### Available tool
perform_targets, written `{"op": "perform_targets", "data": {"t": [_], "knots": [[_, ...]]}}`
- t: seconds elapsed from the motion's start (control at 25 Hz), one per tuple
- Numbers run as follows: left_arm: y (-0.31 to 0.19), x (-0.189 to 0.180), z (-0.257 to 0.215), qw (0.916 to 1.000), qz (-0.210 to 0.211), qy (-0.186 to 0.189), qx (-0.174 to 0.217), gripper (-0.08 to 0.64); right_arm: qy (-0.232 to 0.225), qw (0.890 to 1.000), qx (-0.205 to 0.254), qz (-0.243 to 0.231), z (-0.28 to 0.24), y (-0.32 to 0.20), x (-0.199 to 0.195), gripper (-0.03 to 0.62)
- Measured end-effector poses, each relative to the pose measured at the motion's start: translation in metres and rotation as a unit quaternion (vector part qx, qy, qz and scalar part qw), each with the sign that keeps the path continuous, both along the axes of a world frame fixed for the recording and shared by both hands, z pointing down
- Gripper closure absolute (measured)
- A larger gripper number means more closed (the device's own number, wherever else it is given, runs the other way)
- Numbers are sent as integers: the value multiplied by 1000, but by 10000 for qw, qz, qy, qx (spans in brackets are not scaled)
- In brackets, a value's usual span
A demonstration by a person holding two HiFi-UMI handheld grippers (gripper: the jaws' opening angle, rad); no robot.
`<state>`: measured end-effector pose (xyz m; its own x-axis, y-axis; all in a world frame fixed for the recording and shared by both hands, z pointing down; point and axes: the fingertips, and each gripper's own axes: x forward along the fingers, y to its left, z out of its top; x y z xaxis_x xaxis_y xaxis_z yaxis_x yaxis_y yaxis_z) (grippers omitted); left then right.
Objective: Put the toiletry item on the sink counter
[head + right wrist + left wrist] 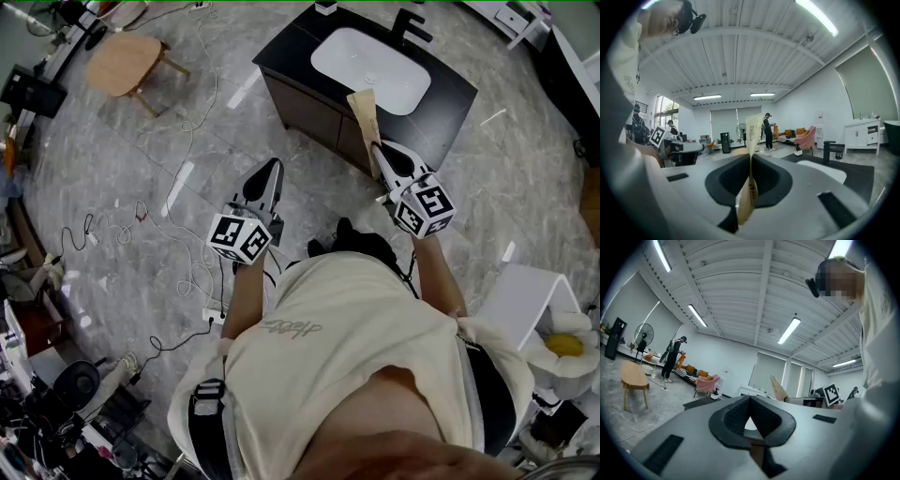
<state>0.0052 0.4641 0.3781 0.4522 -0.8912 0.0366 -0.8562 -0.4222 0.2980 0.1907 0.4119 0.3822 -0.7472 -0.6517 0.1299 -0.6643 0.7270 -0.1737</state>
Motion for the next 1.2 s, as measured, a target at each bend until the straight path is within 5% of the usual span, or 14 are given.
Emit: {"op": "perform_targets", "data": {"t": [0.52,0.76,1.2], "knots": [[-58,20,-28,9968,-593,-523,-107,558,-59,9999,68,-102,-3,-105,37,581],[-72,25,-19,9940,-745,-746,-289,558,-145,9994,-42,-315,16,-146,22,581],[-133,-8,-10,9952,-773,-540,-274,558,-10,9988,-36,-487,23,-200,-23,581]]}}
